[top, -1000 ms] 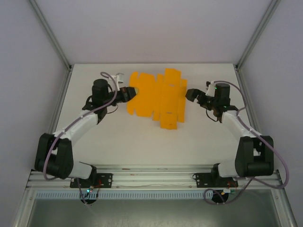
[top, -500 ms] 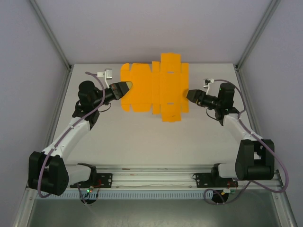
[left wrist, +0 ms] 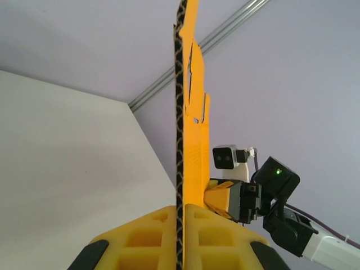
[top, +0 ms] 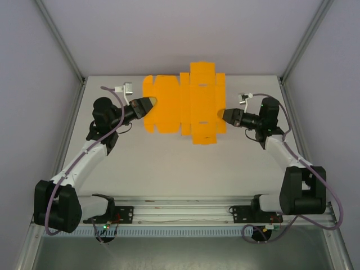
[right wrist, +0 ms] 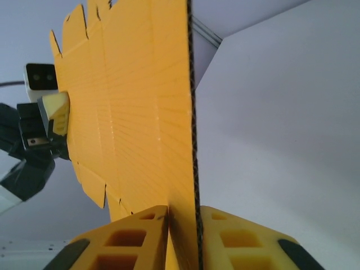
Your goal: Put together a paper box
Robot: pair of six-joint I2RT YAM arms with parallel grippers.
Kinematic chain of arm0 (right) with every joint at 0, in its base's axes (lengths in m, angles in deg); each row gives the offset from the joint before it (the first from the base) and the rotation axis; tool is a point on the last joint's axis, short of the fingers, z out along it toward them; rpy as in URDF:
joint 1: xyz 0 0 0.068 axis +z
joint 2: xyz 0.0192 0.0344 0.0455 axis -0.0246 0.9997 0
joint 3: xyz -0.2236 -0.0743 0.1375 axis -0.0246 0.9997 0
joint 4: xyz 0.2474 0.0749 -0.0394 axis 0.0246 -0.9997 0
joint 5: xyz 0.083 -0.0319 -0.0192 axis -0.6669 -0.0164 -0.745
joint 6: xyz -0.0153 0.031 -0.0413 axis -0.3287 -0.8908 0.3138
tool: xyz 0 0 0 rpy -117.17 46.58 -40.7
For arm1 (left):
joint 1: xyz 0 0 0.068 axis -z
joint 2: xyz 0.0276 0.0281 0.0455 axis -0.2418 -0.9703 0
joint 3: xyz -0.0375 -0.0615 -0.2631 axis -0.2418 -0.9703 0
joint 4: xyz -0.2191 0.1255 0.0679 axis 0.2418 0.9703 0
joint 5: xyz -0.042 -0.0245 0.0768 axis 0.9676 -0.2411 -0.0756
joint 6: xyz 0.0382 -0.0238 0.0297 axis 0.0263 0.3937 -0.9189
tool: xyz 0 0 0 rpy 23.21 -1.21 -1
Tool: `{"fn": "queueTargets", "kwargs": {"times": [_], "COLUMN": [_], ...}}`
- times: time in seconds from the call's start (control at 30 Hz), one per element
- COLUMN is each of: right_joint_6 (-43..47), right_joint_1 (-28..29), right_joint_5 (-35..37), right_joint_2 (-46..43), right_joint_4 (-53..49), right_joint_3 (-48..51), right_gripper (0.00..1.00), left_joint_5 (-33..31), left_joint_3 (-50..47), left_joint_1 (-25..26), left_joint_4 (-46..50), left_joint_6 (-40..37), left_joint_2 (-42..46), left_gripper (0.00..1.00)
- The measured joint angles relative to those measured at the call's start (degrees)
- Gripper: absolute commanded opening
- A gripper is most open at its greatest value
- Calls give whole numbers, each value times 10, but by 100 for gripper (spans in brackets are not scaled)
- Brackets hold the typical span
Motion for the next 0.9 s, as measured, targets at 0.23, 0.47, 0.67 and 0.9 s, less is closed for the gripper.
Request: {"fn": "queueTargets", "kwargs": {"times": [0.23,0.47,0.67,0.9], "right_joint_6": [42,181,305,468], "right_joint_1": [3,52,117,179], "right_joint_5": [7,111,208,334], "right_joint_2": [-20,-13,64,139], "right_joint_4": [-43,-230,-355,-433], "right_joint_3": [-5,-69,-129,-166], "right_gripper": [0,0,0,0], "left_joint_5": [-15,-118,-295,-398], "left_joint_3": [-11,-23,-69,-77], "left_joint_1": [1,2,2,2], "left_joint_4": [20,121,256,353], "left_joint_6": [-16,-69,-104,-135], "left_joint_2": [19,47,89,110], "left_gripper": [0,100,100,100]}}
